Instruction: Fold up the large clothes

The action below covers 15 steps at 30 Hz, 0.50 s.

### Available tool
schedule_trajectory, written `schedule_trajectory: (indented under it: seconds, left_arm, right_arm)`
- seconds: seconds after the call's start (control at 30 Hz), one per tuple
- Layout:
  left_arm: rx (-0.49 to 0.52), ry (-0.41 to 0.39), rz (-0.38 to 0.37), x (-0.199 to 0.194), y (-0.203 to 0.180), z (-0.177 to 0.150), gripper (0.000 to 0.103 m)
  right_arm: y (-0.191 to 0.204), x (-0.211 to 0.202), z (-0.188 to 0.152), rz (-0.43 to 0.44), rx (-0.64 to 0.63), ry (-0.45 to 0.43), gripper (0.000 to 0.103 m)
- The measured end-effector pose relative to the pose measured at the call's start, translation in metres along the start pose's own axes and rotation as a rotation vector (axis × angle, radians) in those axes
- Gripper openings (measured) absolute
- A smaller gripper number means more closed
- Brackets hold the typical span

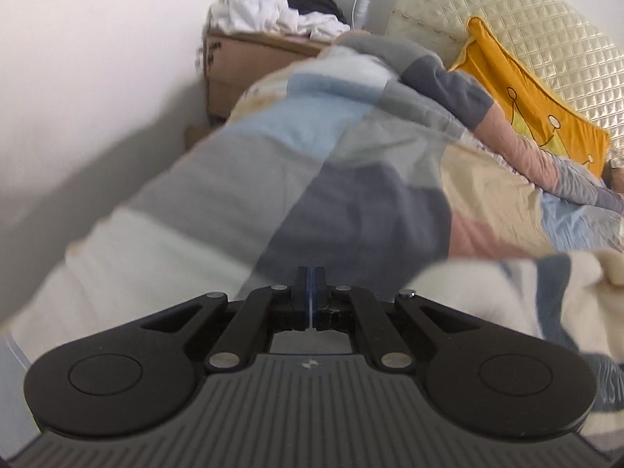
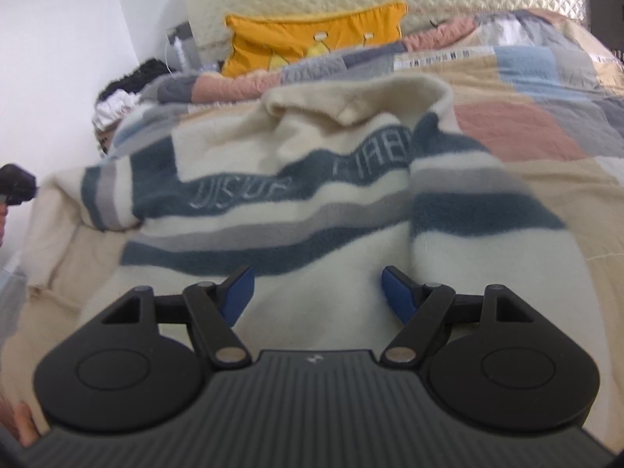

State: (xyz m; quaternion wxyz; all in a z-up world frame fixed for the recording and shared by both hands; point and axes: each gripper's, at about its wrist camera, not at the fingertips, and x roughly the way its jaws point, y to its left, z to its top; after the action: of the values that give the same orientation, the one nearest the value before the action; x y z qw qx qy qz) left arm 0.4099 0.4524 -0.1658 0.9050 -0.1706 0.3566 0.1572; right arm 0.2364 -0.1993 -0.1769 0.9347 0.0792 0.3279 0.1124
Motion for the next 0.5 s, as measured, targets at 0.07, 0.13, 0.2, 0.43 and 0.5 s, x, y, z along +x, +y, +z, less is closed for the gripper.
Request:
schedule_trajectory:
  seconds: [0.07,0.13,0.2,0.43,0.5]
  left_arm:
    - [-0.008,0.016,-0.013,-0.004,0.01,-0.011,0.001]
    - [0.028,0.022,-0.014,-0.016,0.017,-0.018,0.001]
    - [0.028,0.015,-0.04,-0.034,0.024,-0.024,0.001]
    - [-0.073,0.07,-0.196,-0.093,0.032,-0.082,0.061]
    - [-0.078,0.095,-0.252,-0.1,0.024,-0.104,0.062]
  right_arm:
    - [0.002,0.008,0.0,-0.011,-0.003,0.019,0.078]
    - [0.005,0.011,0.001,-0.014,-0.019,0.018,0.081]
    - [0.007,0.013,0.001,-0.022,-0.034,0.019,0.081]
    - [0.005,0.004,0.001,-0.006,-0.021,0.005,0.08]
    - [0.005,0.0,0.001,0.006,-0.016,-0.005,0.08]
